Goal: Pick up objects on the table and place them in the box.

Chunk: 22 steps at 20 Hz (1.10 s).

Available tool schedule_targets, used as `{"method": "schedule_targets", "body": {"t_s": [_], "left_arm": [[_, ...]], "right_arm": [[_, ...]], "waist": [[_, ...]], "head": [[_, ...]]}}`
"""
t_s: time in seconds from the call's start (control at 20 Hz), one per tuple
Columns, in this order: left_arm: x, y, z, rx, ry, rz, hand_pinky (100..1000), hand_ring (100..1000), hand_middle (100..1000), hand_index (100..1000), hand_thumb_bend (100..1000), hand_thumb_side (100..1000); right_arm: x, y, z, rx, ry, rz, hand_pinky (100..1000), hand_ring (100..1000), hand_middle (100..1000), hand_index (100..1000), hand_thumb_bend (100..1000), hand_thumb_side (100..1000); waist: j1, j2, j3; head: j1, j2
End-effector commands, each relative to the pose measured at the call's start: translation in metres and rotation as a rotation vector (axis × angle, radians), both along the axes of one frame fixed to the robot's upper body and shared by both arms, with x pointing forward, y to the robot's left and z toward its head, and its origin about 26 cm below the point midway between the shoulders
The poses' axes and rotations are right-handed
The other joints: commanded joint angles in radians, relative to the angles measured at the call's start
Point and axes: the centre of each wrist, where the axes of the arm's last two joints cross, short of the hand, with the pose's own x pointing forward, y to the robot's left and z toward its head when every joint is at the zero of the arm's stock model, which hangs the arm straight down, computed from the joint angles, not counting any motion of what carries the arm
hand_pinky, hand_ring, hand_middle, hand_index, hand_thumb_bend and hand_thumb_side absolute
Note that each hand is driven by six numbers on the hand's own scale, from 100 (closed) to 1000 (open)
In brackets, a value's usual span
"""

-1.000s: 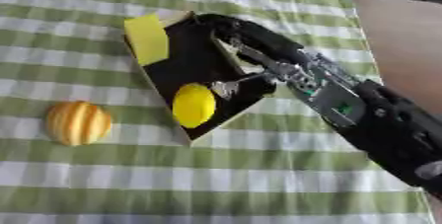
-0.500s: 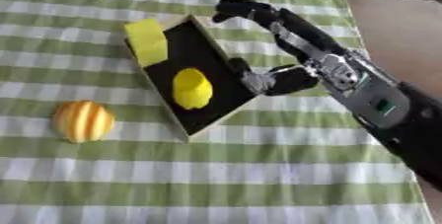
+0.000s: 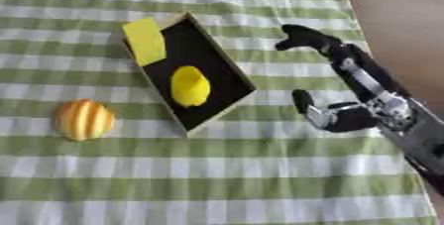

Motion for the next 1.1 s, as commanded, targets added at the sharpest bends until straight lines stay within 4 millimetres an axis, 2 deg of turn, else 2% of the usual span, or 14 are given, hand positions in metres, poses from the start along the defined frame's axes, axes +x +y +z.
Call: {"method": "schedule_targets", "body": {"t_s": [0.05,0.2,0.3,0.4,0.45,0.5,0.65,0.7,0.9,1.1], "left_arm": [[0.003,0.024,0.007,0.163,-0.01,0.057,755,786,685,769,100,672],[0.011,0.048,0.001,0.351,0.006,0.097,761,789,692,787,100,649],[0.015,0.065,0.0,0.476,0.015,0.117,764,791,696,798,100,530],[0.019,0.075,0.007,0.569,0.038,0.124,770,794,702,807,100,416],[0.021,0.077,0.013,0.602,0.046,0.123,770,795,703,809,100,404],[0.024,0.076,0.02,0.644,0.052,0.118,777,801,717,822,100,317],[0.036,0.066,0.035,0.763,0.082,0.092,781,805,729,835,100,321],[0.041,0.062,0.037,0.804,0.095,0.079,784,808,734,845,100,335],[0.061,0.037,0.041,0.96,0.136,0.012,786,810,737,856,100,285],[0.079,0.013,0.043,1.063,0.145,-0.053,786,809,738,860,100,269]], "right_arm": [[-0.012,0.005,-0.016,0.041,-0.013,-0.001,1000,1000,807,1000,100,467],[-0.027,0.015,-0.045,0.095,0.021,-0.042,1000,1000,804,1000,100,419],[-0.033,0.021,-0.057,0.104,0.018,-0.07,1000,1000,804,1000,100,383],[-0.038,0.027,-0.066,0.112,0.005,-0.095,1000,1000,804,1000,100,358],[-0.039,0.029,-0.069,0.114,-0.003,-0.104,1000,1000,803,1000,100,354],[-0.041,0.031,-0.072,0.117,-0.011,-0.113,1000,998,802,997,100,319],[-0.045,0.037,-0.08,0.119,-0.04,-0.133,1000,997,803,996,100,284],[-0.046,0.039,-0.082,0.121,-0.05,-0.137,1000,996,804,994,100,233],[-0.049,0.047,-0.089,0.131,-0.097,-0.151,1000,991,804,987,100,100],[-0.052,0.056,-0.096,0.151,-0.137,-0.158,1000,989,802,988,100,100]], "waist": [[0.015,-0.023,-0.016],[0.033,-0.026,-0.04],[0.045,-0.029,-0.052],[0.056,-0.032,-0.06],[0.059,-0.034,-0.062],[0.063,-0.036,-0.065],[0.071,-0.041,-0.071],[0.073,-0.042,-0.073],[0.077,-0.047,-0.082],[0.078,-0.049,-0.089]], "head": [[0.056,0.015],[0.104,0.021],[0.126,0.025],[0.141,0.029],[0.144,0.03],[0.148,0.033],[0.151,0.033],[0.152,0.032],[0.155,0.032],[0.157,0.031]]}}
